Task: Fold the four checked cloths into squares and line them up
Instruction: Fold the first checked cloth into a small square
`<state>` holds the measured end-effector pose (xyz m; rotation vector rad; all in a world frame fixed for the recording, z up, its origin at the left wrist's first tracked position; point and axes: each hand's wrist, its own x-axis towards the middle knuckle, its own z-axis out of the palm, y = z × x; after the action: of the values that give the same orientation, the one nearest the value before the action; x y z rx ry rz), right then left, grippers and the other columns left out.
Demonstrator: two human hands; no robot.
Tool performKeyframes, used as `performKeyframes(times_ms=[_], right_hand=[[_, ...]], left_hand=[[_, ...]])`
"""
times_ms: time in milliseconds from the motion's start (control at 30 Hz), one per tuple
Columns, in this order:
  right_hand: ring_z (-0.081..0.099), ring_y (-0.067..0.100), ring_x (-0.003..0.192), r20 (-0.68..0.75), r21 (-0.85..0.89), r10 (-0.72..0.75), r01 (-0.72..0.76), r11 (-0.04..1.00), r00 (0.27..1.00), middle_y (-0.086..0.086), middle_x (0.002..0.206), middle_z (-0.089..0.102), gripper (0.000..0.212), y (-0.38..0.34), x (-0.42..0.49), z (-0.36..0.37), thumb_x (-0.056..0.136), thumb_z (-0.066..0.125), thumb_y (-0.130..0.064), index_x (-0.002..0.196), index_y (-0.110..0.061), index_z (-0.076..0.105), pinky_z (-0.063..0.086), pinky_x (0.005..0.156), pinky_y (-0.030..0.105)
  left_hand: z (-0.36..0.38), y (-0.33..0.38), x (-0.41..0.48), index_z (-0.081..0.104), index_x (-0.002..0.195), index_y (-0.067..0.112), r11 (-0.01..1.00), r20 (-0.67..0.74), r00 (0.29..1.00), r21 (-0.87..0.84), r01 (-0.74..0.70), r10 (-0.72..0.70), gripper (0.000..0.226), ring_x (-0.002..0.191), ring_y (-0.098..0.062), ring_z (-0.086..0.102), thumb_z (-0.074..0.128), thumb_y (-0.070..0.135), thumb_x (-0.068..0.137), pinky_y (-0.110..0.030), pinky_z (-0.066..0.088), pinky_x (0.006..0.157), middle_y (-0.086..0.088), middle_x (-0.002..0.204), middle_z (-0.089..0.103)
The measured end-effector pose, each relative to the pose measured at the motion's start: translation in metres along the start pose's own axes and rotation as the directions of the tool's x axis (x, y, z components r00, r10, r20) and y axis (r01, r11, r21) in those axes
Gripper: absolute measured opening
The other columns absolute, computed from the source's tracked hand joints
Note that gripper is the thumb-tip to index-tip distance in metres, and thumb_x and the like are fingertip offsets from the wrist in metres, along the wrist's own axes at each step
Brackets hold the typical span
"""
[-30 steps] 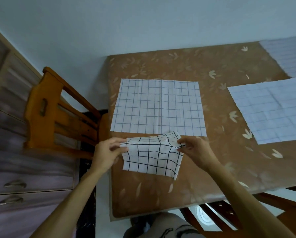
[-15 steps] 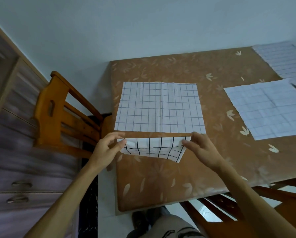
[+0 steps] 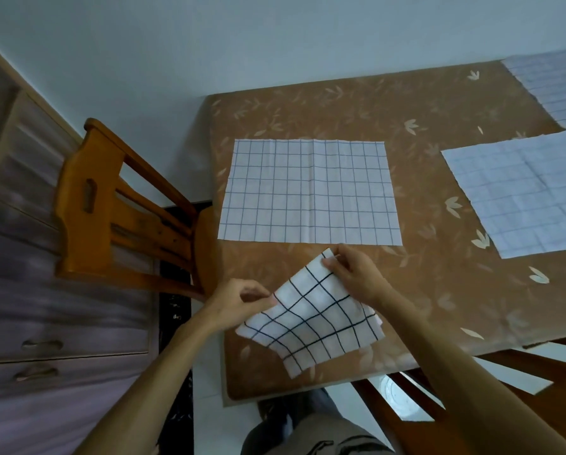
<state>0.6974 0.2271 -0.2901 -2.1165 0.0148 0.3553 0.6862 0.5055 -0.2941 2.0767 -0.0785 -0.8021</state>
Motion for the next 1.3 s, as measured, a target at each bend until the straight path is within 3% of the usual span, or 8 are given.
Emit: performKeyframes(times_ms=[267,400,500,633,767,933,1133,1300], right_hand=[[0.064,0.011,0.075,0.226,-0.026,-0.055,0.062,0.998,0.973,-0.003,0.082,0.069,0.011,-0.003,0.043,0.011,0.096,0.060,-0.038,0.094,-0.029,0.065,0.052,0.070,0.032],[0.065,0.002,0.079,0.259,-0.018,0.051,-0.048,0.999,0.964,-0.013,0.086,0.070,0.025,0.020,0.044,-0.008,0.085,0.070,-0.053,0.100,-0.033,0.068,0.052,0.071,0.022],[0.066,0.011,0.070,0.301,-0.063,0.199,-0.189,0.980,0.933,-0.005,0.075,0.069,0.027,0.052,0.037,-0.026,0.075,0.080,-0.052,0.081,-0.027,0.071,0.052,0.066,0.033],[0.069,0.016,0.083,0.283,0.255,0.311,-0.384,0.887,0.907,-0.001,0.082,0.073,0.014,0.075,0.022,-0.031,0.079,0.082,-0.034,0.078,-0.021,0.075,0.054,0.085,0.034],[0.071,0.022,0.102,0.380,0.431,0.331,-0.482,0.763,0.864,0.006,0.109,0.075,0.038,0.081,0.015,-0.016,0.079,0.083,-0.028,0.113,-0.017,0.071,0.056,0.094,0.042],[0.071,0.010,0.098,0.429,0.485,0.280,-0.481,0.730,0.859,-0.005,0.105,0.076,0.027,0.068,0.018,-0.010,0.090,0.072,-0.021,0.116,-0.012,0.071,0.056,0.084,0.024],[0.071,0.000,0.082,0.274,0.573,0.305,-0.410,0.710,0.912,-0.012,0.086,0.077,0.016,0.060,0.020,-0.015,0.093,0.068,-0.025,0.091,-0.011,0.076,0.048,0.069,0.004],[0.072,0.001,0.080,0.217,0.582,0.327,-0.391,0.714,0.920,-0.011,0.086,0.077,0.021,0.065,0.020,-0.013,0.090,0.071,-0.028,0.103,-0.012,0.072,0.051,0.066,0.007]], left_hand=[[0.020,0.031,0.047,0.072,0.099,0.018,0.991,0.084,0.996,-0.135,0.019,-0.007,0.039,0.093,-0.031,0.071,0.081,0.047,0.075,-0.056,0.056,0.087,-0.010,0.096,0.075],[0.017,0.028,0.060,0.072,0.110,0.016,0.953,0.058,0.993,-0.283,0.111,-0.098,0.024,0.097,-0.020,0.073,0.074,0.024,0.088,-0.049,0.056,0.092,-0.003,0.104,0.077],[0.017,0.024,0.067,0.068,0.115,0.018,0.890,0.059,0.978,-0.407,0.206,-0.199,0.024,0.097,-0.015,0.073,0.069,0.023,0.092,-0.041,0.059,0.090,0.000,0.107,0.077],[0.019,0.020,0.072,0.062,0.107,0.027,0.777,0.129,0.951,-0.551,0.305,-0.282,0.015,0.098,-0.011,0.066,0.066,0.029,0.093,-0.038,0.049,0.095,0.005,0.110,0.071],[0.028,0.010,0.084,0.041,0.145,0.014,0.639,0.181,0.947,-0.702,0.314,-0.266,0.075,0.125,-0.020,0.054,0.076,0.036,0.082,-0.045,0.035,0.113,-0.005,0.140,0.056],[0.038,0.031,0.085,0.061,0.113,0.015,0.599,0.237,0.934,-0.718,0.354,-0.268,0.016,0.075,-0.005,0.074,0.058,0.012,0.098,-0.017,0.056,0.058,0.005,0.084,0.078],[0.034,0.027,0.091,0.065,0.120,0.016,0.588,0.270,0.914,-0.702,0.401,-0.301,0.029,0.107,-0.017,0.070,0.064,0.026,0.093,-0.030,0.057,0.080,-0.002,0.116,0.074],[0.030,0.005,0.096,0.049,0.142,0.023,0.690,0.164,0.930,-0.631,0.355,-0.329,0.091,0.134,-0.026,0.048,0.085,0.060,0.067,-0.052,0.043,0.109,-0.002,0.151,0.044]])
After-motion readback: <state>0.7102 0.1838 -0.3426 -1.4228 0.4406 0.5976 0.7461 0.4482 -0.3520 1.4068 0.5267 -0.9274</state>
